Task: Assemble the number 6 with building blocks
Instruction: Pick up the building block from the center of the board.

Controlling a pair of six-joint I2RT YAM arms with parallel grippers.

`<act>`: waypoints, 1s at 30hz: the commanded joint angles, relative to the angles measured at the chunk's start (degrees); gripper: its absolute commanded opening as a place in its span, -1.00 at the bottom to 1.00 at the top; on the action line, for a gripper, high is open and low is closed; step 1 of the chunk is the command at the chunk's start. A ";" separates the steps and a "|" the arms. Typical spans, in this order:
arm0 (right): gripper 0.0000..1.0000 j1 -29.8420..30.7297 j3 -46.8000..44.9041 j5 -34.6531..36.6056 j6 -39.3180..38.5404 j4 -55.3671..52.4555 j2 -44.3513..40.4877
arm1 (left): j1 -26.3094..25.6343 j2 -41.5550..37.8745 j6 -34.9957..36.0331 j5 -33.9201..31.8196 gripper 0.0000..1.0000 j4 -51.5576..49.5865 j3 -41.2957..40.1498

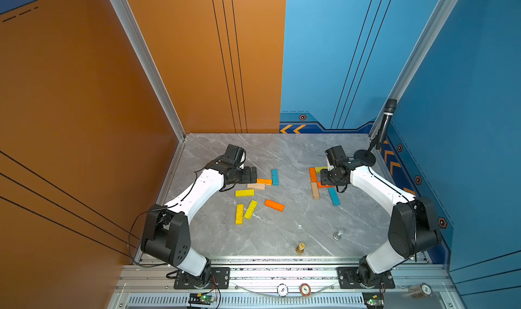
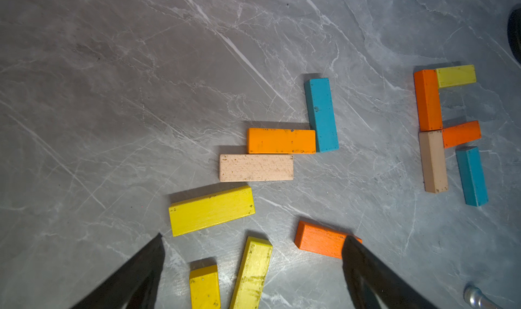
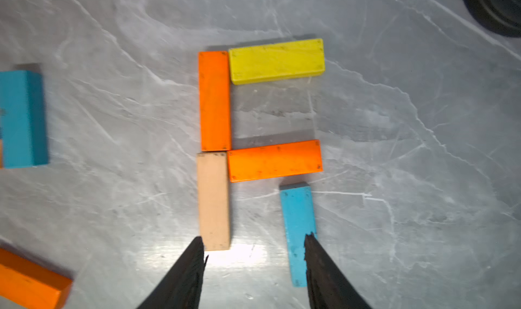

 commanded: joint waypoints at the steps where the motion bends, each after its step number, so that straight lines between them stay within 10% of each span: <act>1: 0.19 6.02 1.76 2.59 7.90 3.37 2.54 | 0.08 0.99 0.63 -2.26 0.95 -2.03 2.21; 11: 0.28 19.78 19.94 5.87 11.99 1.43 22.56 | 4.65 -2.15 -1.82 -6.70 0.94 -4.10 1.85; 30: 0.07 20.95 42.74 8.80 15.78 -0.95 45.24 | 7.44 -5.01 -3.14 -5.18 0.94 -2.71 0.54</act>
